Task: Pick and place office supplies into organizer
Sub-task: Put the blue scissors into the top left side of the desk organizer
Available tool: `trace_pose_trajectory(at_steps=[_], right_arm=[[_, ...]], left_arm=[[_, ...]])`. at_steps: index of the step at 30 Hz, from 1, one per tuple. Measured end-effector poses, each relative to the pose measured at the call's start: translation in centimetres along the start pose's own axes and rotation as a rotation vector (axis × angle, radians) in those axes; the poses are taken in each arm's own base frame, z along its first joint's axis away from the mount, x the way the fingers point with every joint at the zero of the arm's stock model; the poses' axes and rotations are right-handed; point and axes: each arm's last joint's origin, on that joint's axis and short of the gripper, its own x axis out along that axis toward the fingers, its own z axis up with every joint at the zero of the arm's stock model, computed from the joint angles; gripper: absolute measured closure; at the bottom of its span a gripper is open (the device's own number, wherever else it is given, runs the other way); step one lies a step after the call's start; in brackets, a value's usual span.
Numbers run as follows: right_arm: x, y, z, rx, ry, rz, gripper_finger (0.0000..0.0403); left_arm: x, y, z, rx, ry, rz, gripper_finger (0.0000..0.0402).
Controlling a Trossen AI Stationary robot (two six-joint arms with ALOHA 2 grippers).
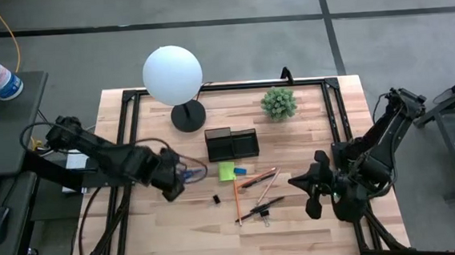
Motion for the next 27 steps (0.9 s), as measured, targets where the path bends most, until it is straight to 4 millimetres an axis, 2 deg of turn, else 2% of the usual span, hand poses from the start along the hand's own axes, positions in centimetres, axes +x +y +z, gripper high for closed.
trace_pose_trajectory(at_steps=[3,7,17,27], right_arm=[[0.4,0.3,-0.4,-0.009,-0.003,-0.017,0.0403],[1.0,0.9,-0.9,-0.022,-0.013,-0.034,0.0403],[1.4,1.4,-0.9,-0.012,-0.090,-0.063,0.0403],[1.4,1.5,-0.7,-0.002,-0.116,-0.064,0.0403]], left_arm=[[-1.5,1.0,1.4,0.010,-0.044,0.020,0.0401],[-1.9,1.7,3.2,0.033,-0.061,0.015,0.0401],[1.0,2.6,7.2,0.109,0.119,0.027,0.0401],[2.1,4.2,9.3,0.102,0.217,-0.034,0.0401]])
